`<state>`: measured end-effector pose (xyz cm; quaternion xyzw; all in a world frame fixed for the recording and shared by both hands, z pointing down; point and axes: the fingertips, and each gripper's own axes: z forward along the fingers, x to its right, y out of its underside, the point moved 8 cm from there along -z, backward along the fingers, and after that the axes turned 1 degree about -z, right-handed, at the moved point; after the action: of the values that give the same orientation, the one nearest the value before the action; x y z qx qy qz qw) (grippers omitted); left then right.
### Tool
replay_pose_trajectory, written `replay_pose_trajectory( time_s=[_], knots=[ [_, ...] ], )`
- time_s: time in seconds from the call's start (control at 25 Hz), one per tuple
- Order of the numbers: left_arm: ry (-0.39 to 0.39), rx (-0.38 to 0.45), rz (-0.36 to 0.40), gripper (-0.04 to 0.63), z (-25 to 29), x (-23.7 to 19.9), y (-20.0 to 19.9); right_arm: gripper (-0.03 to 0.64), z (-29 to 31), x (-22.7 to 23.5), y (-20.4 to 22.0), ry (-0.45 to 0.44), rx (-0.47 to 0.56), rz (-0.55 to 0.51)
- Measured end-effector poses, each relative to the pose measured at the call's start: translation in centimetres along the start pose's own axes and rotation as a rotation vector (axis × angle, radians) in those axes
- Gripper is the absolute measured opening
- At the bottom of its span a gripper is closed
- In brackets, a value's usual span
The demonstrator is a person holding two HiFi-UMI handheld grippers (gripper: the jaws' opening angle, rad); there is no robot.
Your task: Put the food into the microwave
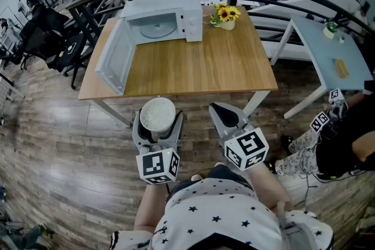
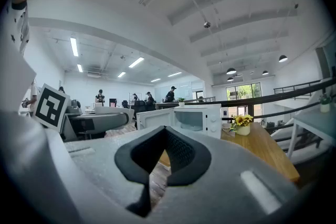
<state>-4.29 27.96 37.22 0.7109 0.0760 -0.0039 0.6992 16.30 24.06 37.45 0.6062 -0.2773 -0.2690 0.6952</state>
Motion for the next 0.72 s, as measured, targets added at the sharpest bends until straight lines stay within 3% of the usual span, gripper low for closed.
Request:
replay_pose_trajectory(
  time_s=[0.72],
  knots=[
    [0.023,0.001,0.007,0.489,-0.9,-1.3,-0.2,0.005,0.5,-1.8,0.5,-0.008,0.005,0.044]
  ],
)
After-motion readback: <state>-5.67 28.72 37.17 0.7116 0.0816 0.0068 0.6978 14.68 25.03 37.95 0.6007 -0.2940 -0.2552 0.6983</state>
